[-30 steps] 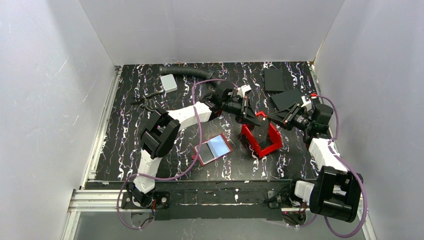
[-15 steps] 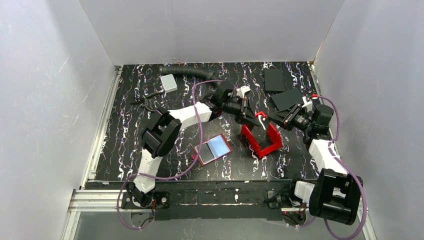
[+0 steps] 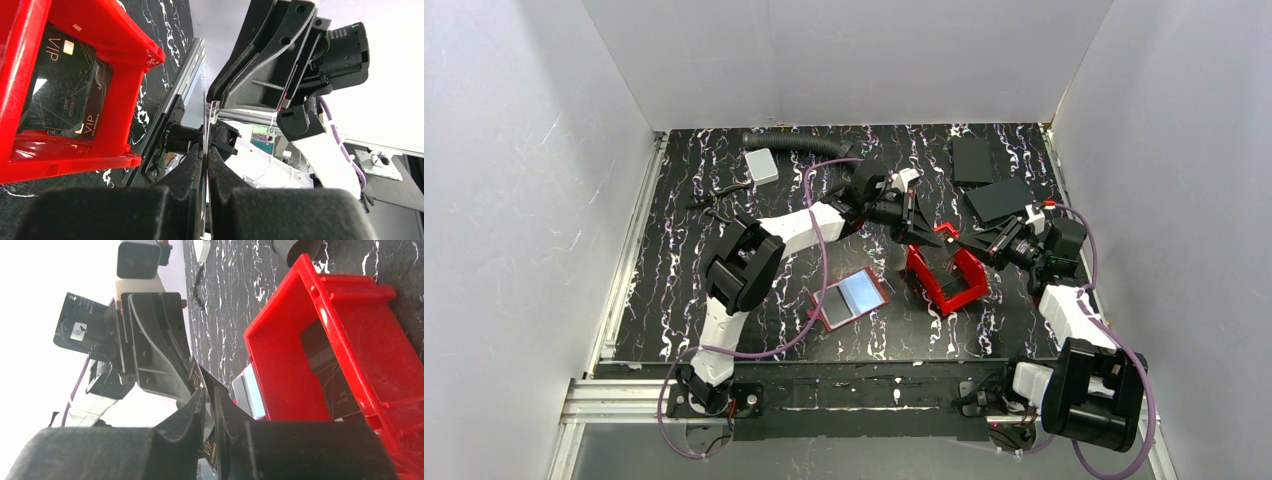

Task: Put the credit cards into the card holder
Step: Place the credit card in the storage box.

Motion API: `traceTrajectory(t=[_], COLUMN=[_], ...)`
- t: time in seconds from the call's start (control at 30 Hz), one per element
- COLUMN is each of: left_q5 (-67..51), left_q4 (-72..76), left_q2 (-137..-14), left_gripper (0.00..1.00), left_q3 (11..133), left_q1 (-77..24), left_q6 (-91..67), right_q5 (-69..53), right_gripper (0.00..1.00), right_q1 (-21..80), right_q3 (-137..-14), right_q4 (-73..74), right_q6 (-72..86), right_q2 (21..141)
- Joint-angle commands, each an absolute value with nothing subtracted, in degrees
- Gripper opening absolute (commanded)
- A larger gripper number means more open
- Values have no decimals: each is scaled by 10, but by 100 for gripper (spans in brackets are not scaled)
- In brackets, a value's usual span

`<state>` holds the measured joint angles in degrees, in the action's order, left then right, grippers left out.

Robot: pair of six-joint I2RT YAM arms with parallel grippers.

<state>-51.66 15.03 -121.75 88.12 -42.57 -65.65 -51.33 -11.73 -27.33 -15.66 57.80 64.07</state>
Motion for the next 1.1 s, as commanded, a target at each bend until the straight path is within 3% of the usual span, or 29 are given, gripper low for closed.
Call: traceTrajectory(t=[0.0,0.33,0.5,0.7,1.07], left_q5=[-477,-477,-473,-470,-455], left_q4=[163,164,165,165,165], left_q2=[-1208,-1223,-1233,-1256,-1292], left_gripper=[0,0,0,0,5], left_q3=[885,896,900,905,922], left_q1=[-421,-426,-428,-429,-426], left_q6=[-658,-667,-669,-668,-675], right_q5=[-583,-582,-576,-549,-547], right_gripper=[19,17,2,1,1], right_q1=[-106,-107,-107,-108,-120], right_q3=[-256,-241,-240,-249,-242], right_q4=[-180,-203,-187,-113,-150], right_q6=[607,630,620,557,543], right_q2=[616,612,615,628,690])
